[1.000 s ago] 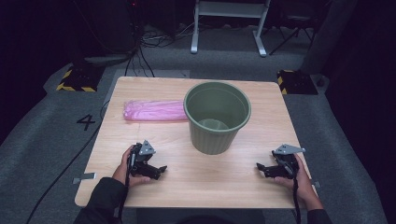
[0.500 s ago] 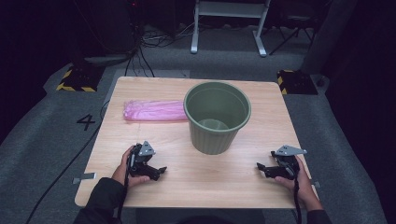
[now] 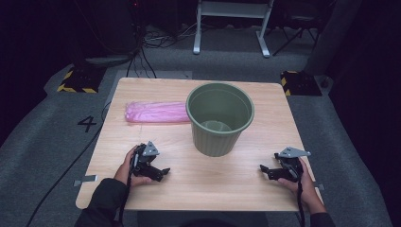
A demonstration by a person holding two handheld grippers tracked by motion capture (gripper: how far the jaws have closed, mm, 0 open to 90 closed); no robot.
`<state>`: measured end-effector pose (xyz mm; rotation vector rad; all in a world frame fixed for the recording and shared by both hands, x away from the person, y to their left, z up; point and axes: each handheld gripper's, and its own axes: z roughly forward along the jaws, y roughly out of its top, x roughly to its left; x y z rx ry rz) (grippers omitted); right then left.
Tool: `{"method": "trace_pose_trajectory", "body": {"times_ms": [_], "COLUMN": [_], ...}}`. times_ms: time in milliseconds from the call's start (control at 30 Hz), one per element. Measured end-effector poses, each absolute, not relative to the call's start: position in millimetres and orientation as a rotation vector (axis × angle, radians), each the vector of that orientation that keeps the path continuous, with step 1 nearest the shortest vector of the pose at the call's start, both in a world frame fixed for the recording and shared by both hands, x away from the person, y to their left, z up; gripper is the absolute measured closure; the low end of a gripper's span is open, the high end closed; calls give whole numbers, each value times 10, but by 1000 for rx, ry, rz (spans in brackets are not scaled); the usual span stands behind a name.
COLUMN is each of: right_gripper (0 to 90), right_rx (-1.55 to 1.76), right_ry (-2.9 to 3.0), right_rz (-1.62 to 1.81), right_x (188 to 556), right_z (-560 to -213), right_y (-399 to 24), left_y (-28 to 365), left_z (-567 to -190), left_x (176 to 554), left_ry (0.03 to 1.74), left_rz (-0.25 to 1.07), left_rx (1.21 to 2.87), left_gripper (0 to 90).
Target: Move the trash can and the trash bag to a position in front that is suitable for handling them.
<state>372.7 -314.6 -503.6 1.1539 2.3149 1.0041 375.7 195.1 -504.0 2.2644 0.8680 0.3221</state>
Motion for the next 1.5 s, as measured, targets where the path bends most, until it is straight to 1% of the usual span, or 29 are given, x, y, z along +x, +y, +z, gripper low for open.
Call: {"method": "trace_pose_trajectory", "body": {"times_ms": [267,333,367,400,433,733,833,933,1033,1267,1333,1367,1500], "right_gripper": [142,143,143,142,143,143,143,143,143,143,143,143,144], "right_rx": [1154,1153,1152,1152,1152,1151,1150,1151,1150,1149,1150,1150,1148], "right_ry": [2316,2316,2317,2317,2316,2317,2317,2318,2317,2319,2319,2319,2319], "right_rz": [1004,1004,1005,1005,1005,1006,1006,1007,1006,1007,1007,1007,1007], "right_x": [3728,3728,3728,3729,3729,3729,3730,3730,3730,3730,3730,3730,3730], "right_z": [-5036,-5036,-5036,-5036,-5036,-5036,-5037,-5037,-5037,-5037,-5037,-5037,-5037], "right_y": [-3147,-3147,-3147,-3148,-3148,-3148,-3148,-3148,-3148,-3149,-3149,-3149,-3150], "left_y": [1892,1882,1877,1870,1865,1855,1855,1803,1767,1523,1372,1372,1158], "left_z": [-5018,-5004,-5002,-4995,-4998,-4974,-4962,-4930,-4910,-4819,-4788,-4788,-4771], "left_x": [3798,3806,3809,3819,3822,3867,3881,3880,3906,3980,3999,3999,4053], "left_ry": [837,837,837,839,841,855,852,823,815,770,736,736,710], "left_rz": [325,319,321,324,324,354,347,387,361,331,331,331,317], "left_rx": [2269,2264,2256,2268,2266,2268,2264,2257,2255,2231,2234,2234,2226], "left_gripper": [69,115,159,169,150,162,162,162,173,167,167,168,169]}}
